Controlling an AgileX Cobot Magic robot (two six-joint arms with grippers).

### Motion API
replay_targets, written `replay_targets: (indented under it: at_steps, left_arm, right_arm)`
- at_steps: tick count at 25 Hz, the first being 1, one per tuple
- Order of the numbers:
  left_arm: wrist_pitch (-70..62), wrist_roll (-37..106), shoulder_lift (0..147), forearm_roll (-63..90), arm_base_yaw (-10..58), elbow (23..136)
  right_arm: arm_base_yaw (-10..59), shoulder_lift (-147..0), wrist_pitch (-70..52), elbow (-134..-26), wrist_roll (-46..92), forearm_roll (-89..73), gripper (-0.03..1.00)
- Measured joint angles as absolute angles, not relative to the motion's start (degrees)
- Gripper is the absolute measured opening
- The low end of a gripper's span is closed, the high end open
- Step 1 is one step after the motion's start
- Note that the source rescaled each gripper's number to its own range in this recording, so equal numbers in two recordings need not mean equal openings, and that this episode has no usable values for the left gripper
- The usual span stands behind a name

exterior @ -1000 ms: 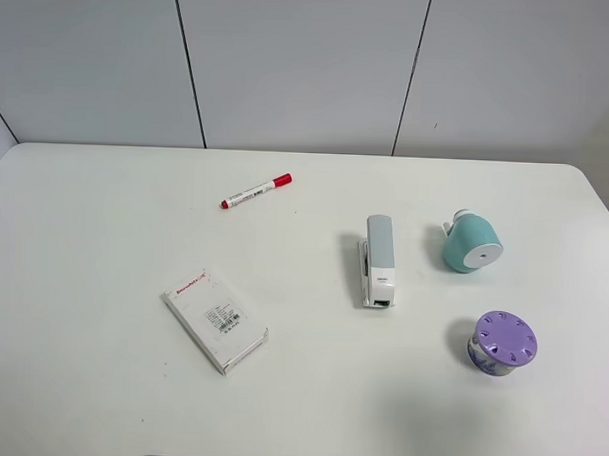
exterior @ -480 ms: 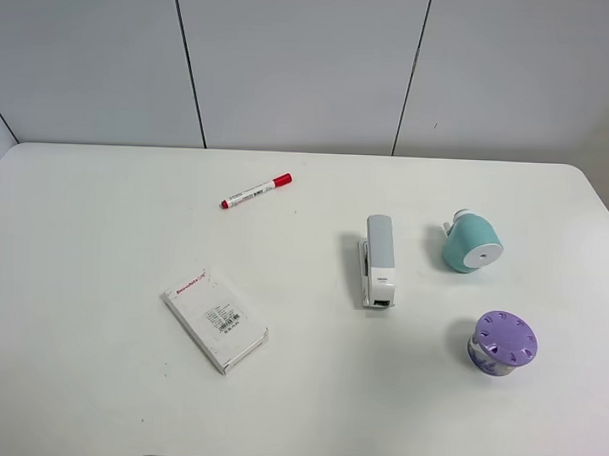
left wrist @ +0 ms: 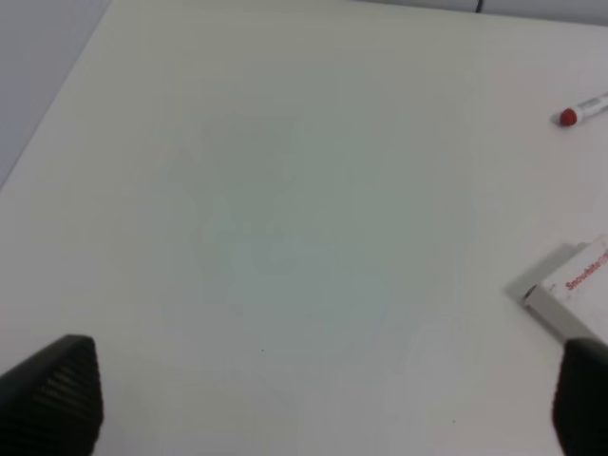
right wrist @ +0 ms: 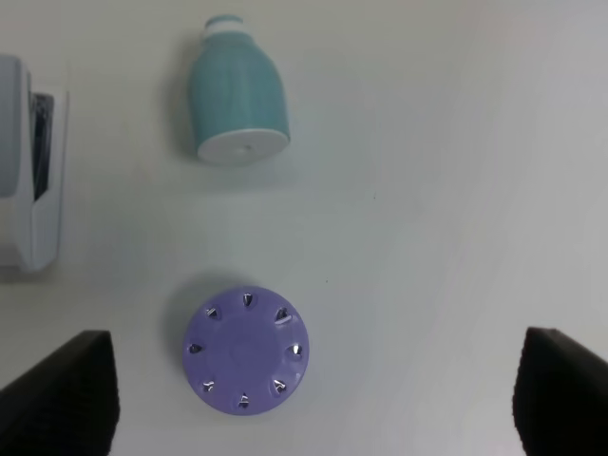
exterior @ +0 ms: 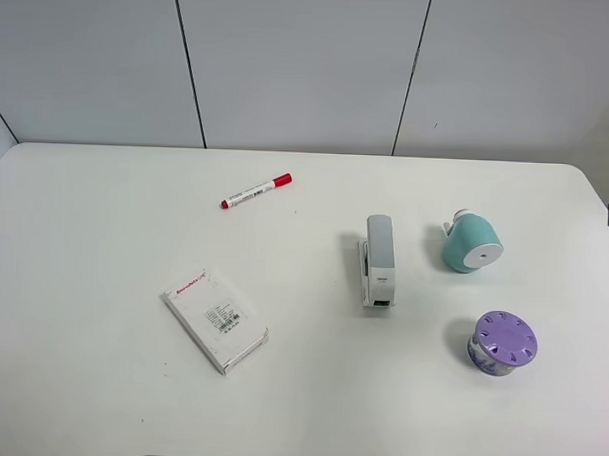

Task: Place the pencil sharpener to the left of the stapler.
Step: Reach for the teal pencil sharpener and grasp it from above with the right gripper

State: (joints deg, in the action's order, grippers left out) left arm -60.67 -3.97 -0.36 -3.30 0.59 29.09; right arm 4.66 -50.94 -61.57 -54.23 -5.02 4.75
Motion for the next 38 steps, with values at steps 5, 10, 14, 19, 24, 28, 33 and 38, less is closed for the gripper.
replay_targets:
  at_steps: [5,10,14,19,24,28,33,38]
  left_arm:
    - [-60.67,-3.97,-0.36,-3.30,0.59,29.09]
    - [-60.67,-3.97,-0.36,-3.30,0.59,29.09]
    - [-60.67,-3.97,-0.36,-3.30,0.59,29.09]
    - [-60.67,-3.97,-0.36,-3.30,0.59,29.09]
    - [-60.67,-3.97,-0.36,-3.30,0.59,29.09]
    - [-60.67,-3.97,-0.36,-3.30,0.59,29.09]
    - [-60.67,-3.97,-0.36,-3.30,0.59,29.09]
    - [-60.67,-3.97,-0.36,-3.30,0.59,29.09]
  right_arm:
    - [4.66,-59.35,-62.89,-59.04,-5.29,4.54,0.58]
    - [4.66,-66.81,-63.27,-64.56,-5.77,4.34,0.58]
    - [4.66,-72.65,-63.98,-69.39,-5.83,4.34,0.58]
    - [4.66,-79.96,-65.65,-75.55,-5.83,4.34,0.58]
    - [4.66,-86.67,-66.98,-79.69,-5.14,4.15,0.58]
    - [4.66,-91.80,-67.24,-81.88,-3.69,1.74,0.58]
    - [4.66,-98.09,-67.54,-83.87,-1.25,-1.06,0.58]
    - [4.66,-103.39,-67.66,-84.40,-1.23,-1.24,0.58]
